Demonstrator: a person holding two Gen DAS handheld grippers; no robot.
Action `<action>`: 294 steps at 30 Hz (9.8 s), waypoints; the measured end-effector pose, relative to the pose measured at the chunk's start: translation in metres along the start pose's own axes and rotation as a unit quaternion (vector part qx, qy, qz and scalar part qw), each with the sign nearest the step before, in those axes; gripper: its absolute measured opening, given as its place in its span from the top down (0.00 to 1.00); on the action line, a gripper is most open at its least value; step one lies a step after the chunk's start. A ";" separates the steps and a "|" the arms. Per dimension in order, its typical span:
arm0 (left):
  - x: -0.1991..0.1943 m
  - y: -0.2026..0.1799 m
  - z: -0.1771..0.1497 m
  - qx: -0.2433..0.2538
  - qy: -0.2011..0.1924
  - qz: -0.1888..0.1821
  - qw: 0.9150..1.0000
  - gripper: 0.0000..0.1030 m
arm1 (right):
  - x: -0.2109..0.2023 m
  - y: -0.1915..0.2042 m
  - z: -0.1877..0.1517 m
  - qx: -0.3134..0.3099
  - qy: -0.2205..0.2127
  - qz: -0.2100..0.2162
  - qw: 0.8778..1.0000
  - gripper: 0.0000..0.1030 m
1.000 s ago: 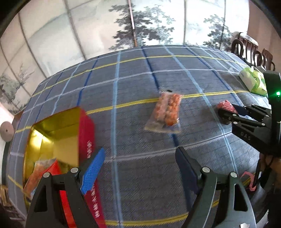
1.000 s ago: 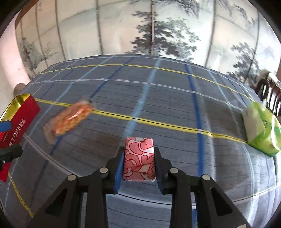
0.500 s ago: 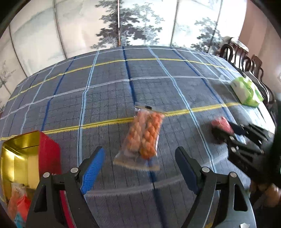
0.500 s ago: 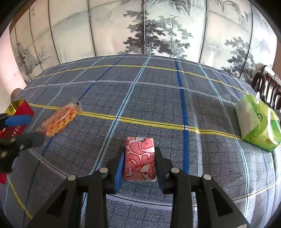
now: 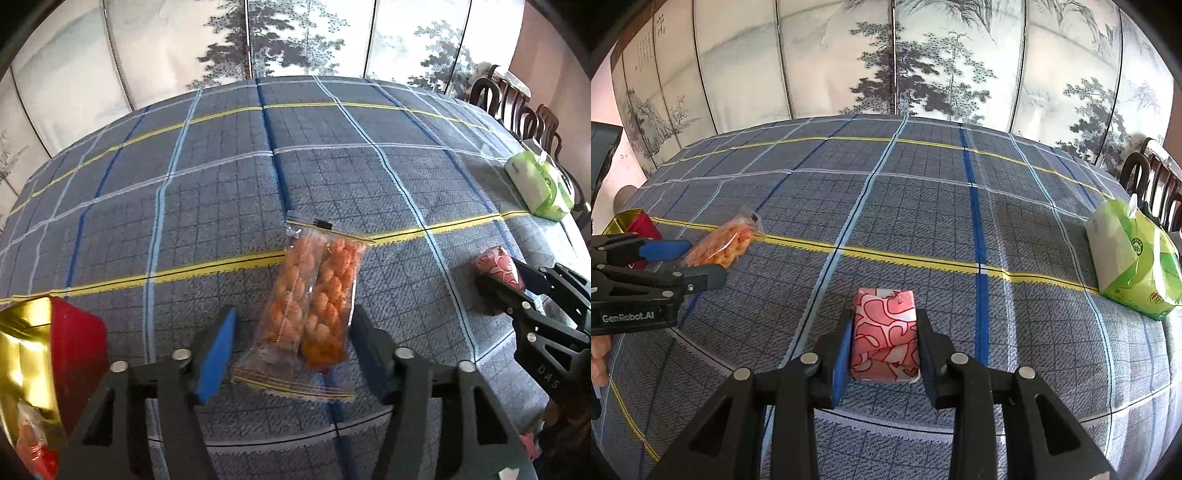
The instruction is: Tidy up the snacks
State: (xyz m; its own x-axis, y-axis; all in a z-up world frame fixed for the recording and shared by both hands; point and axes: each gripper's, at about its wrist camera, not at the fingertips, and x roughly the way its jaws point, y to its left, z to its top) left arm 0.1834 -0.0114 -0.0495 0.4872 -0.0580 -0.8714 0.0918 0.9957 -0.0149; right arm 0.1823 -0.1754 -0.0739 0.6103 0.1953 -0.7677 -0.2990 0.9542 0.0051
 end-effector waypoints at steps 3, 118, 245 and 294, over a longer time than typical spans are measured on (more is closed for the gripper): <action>-0.002 -0.004 -0.001 0.006 -0.006 -0.002 1.000 0.57 | 0.000 0.000 0.000 0.000 0.000 0.000 1.000 0.68; -0.158 0.181 -0.164 -0.150 -0.007 0.164 0.975 0.66 | -0.001 0.003 0.000 -0.010 0.002 -0.011 1.000 0.68; -0.227 0.231 -0.235 -0.242 -0.050 0.208 0.946 0.17 | -0.075 0.337 -0.008 -0.130 0.018 0.141 0.981 0.70; -0.231 0.201 -0.226 -0.213 -0.041 0.217 0.952 0.13 | -0.104 0.327 -0.012 -0.119 -0.011 0.163 0.979 0.23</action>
State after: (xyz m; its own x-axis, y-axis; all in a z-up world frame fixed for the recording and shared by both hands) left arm -0.1064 0.2186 0.0377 0.4679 0.3767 -0.7995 -0.4846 0.8658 0.1244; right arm 0.0123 0.1139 0.0004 0.4689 0.4891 -0.7355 -0.6415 0.7610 0.0971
